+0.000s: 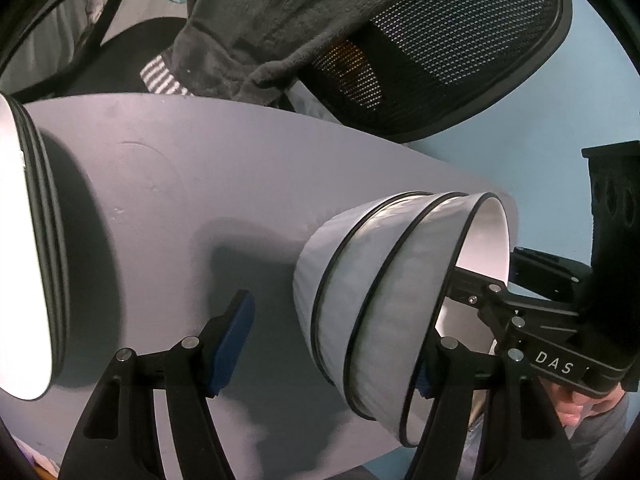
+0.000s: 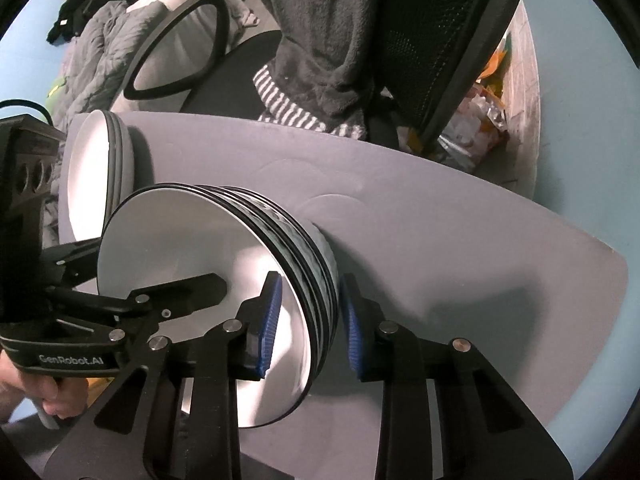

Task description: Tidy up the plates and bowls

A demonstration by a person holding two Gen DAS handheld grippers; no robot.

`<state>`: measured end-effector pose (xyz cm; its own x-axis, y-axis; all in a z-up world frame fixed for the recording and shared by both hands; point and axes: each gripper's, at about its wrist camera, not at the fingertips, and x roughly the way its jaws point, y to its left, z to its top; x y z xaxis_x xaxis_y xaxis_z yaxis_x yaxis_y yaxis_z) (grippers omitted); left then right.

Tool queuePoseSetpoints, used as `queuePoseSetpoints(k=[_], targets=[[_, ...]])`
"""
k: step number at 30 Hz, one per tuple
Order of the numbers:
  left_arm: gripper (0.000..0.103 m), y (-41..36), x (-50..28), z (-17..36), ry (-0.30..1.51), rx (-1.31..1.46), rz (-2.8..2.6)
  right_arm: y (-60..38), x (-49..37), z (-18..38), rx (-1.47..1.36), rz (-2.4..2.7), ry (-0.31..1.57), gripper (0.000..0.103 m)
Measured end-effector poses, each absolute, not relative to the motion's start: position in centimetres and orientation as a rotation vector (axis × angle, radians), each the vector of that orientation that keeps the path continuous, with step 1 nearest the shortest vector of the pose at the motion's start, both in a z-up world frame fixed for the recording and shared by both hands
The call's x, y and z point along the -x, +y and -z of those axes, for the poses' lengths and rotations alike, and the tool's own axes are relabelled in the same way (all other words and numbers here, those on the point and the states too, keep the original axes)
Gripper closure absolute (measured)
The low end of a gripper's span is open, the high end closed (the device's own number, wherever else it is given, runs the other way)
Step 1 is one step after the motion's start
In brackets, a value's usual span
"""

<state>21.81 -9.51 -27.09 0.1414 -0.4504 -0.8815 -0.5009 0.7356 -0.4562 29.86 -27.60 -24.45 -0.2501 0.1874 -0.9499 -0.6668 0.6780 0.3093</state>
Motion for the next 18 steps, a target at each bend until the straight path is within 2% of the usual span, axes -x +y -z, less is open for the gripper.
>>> queuePoseSetpoints(k=[4,8,18], targets=[[0.052,-10.2,-22.3,26.6,1.472,0.813,0.001,-27.5,-29.5,24.3,0.407,-0.840,1.615,0.074],[0.054,-10.9,-22.3,25.6,1.474,0.709,-0.016,-27.3,-28.9,24.4,0.404,-0.827,1.613,0.074],[0.064,-9.0,-17.3,24.9,1.490,0.653,-0.064,-25.5,-24.5,24.9,0.420,-0.857,1.635,0.074]])
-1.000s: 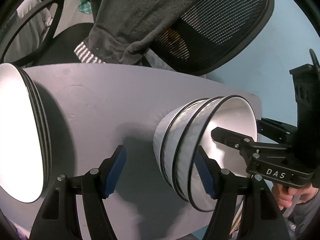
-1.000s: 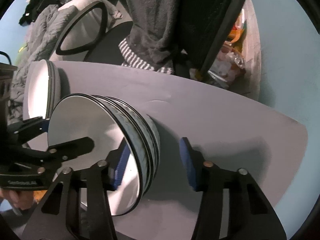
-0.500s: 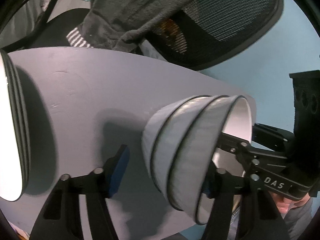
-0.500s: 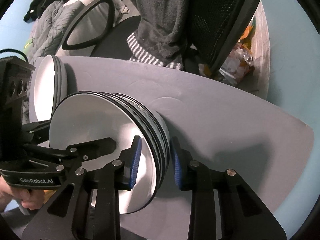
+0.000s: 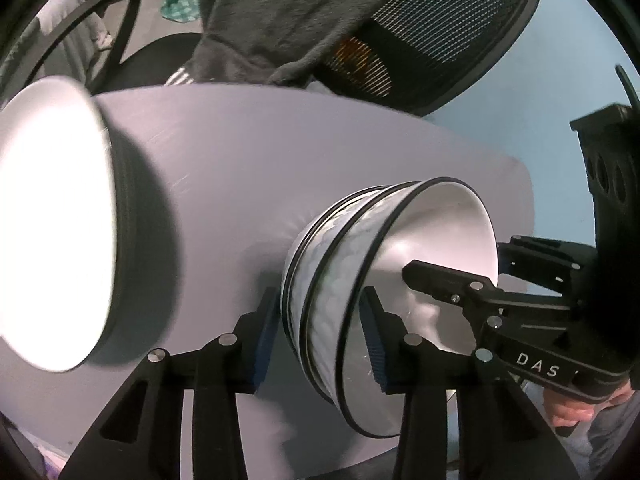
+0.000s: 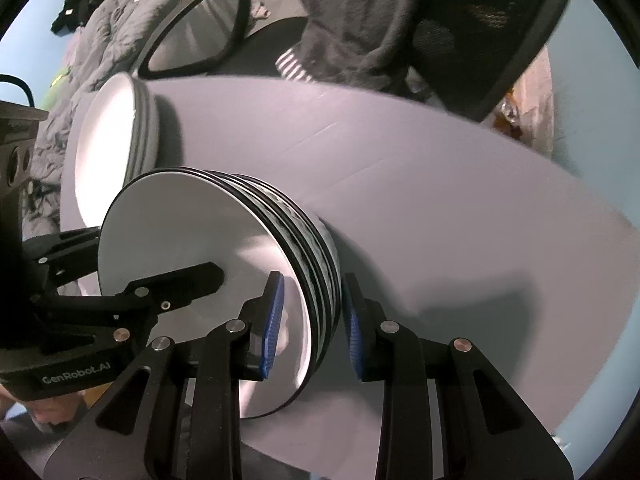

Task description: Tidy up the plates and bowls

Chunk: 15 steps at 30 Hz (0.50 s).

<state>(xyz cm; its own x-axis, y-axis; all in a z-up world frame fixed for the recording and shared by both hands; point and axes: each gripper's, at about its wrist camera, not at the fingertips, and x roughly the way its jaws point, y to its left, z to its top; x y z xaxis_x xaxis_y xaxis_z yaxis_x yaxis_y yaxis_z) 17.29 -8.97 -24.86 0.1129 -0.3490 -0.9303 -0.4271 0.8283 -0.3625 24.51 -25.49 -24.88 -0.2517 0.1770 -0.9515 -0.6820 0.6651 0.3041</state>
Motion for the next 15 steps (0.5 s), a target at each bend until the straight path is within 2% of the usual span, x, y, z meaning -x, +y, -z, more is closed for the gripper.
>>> queuePoseSetpoints(k=[8,15], targets=[[0.076,-7.2,-12.1,24.5,1.484,0.669,-0.087,-24.2,-20.4,25.2,0.420,-0.842,1.649,0.075],[0.082,-6.6,-10.1,24.3,1.495,0.599,-0.093,-24.3,-18.3,25.5,0.366,-0.819,1.685,0.076]])
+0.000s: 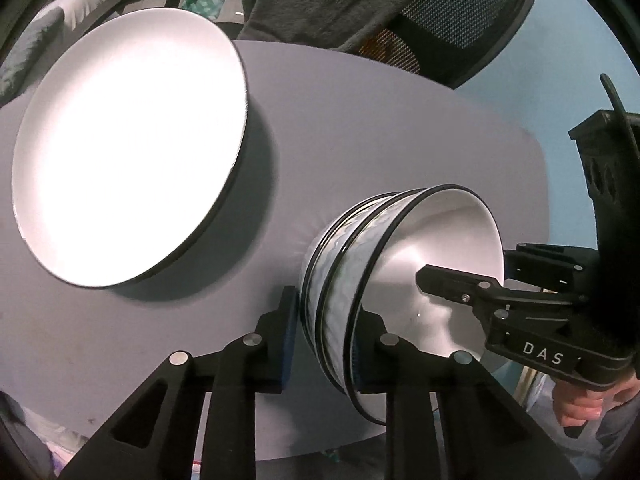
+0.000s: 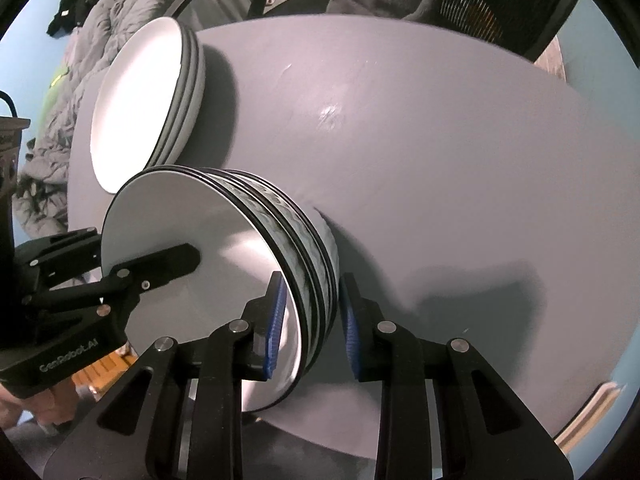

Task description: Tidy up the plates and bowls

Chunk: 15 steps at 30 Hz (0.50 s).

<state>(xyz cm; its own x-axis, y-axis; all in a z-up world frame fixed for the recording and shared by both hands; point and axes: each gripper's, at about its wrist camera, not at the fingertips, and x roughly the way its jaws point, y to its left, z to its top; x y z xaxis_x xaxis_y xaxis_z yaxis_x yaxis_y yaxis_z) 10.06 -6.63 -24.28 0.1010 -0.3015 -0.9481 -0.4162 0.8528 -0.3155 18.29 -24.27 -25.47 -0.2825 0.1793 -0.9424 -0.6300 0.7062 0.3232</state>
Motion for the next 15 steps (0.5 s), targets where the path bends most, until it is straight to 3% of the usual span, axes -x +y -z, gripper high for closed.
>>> queuePoseSetpoints(k=[15], targets=[[0.075,-6.16,-8.81,24.81,1.487,0.631,-0.087,-23.71,-18.16,25.44,0.293,-0.717,1.679,0.077]])
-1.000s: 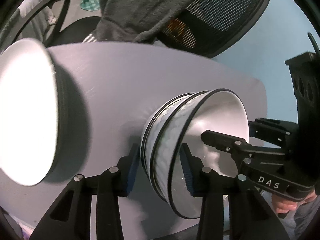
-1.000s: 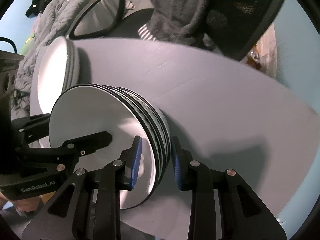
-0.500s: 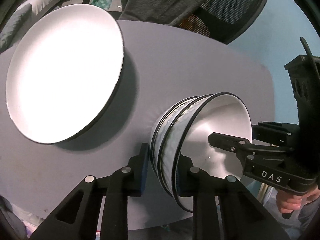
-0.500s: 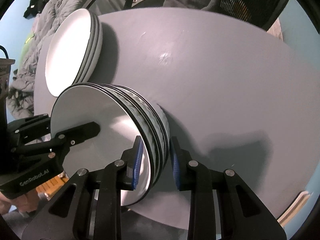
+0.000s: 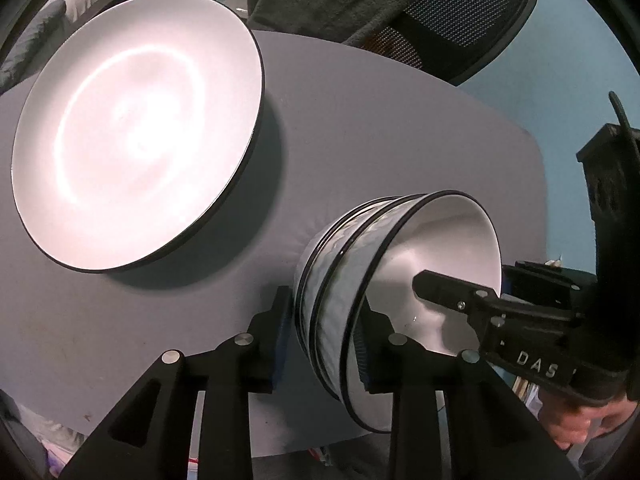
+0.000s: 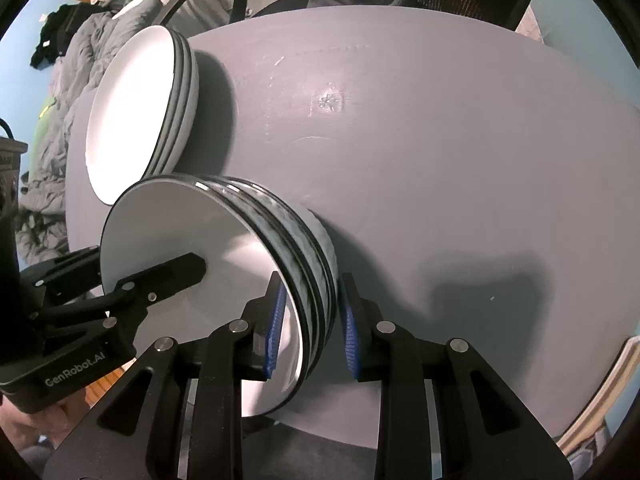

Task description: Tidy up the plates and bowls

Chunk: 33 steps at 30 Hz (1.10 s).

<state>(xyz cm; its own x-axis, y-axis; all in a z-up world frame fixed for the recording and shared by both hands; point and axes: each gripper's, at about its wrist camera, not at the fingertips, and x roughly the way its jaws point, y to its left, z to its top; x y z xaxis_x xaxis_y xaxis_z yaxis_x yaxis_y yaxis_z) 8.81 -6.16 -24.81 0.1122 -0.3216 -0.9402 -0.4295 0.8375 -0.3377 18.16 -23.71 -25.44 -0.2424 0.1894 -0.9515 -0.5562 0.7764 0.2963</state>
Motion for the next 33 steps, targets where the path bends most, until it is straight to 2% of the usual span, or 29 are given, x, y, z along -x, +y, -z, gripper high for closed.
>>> queuePoseSetpoints(k=[7,16,18,22,26,28,33], targets=[[0.082,-5.3,-7.3,24.5,1.482,0.652,-0.102,-24.3,-16.8,25.3,0.265,-0.691,1.707,0.083],[0.082,-5.8,-7.1,24.6,1.491,0.612,-0.079,-24.7,-16.5,25.4,0.220,-0.643,1.706,0.083],[0.081,-5.7,-7.3,25.0,1.502,0.632,-0.060,-24.6,-16.8,25.4,0.211,-0.637,1.710,0.082],[0.062,-5.5,-7.3,25.7,1.520,0.662,-0.040,-24.6,-16.6,25.5,0.195,-0.633,1.706,0.081],[0.062,-5.7,-7.1,26.3,1.519,0.719,0.005,-24.2,-16.4,25.9,0.203,-0.625,1.703,0.078],[0.062,-6.0,-7.2,26.2,1.516,0.711,0.009,-23.9,-16.1,26.0,0.207,-0.624,1.708,0.072],[0.062,-6.0,-7.3,26.4,1.514,0.712,0.023,-23.7,-16.0,25.8,0.217,-0.618,1.705,0.072]])
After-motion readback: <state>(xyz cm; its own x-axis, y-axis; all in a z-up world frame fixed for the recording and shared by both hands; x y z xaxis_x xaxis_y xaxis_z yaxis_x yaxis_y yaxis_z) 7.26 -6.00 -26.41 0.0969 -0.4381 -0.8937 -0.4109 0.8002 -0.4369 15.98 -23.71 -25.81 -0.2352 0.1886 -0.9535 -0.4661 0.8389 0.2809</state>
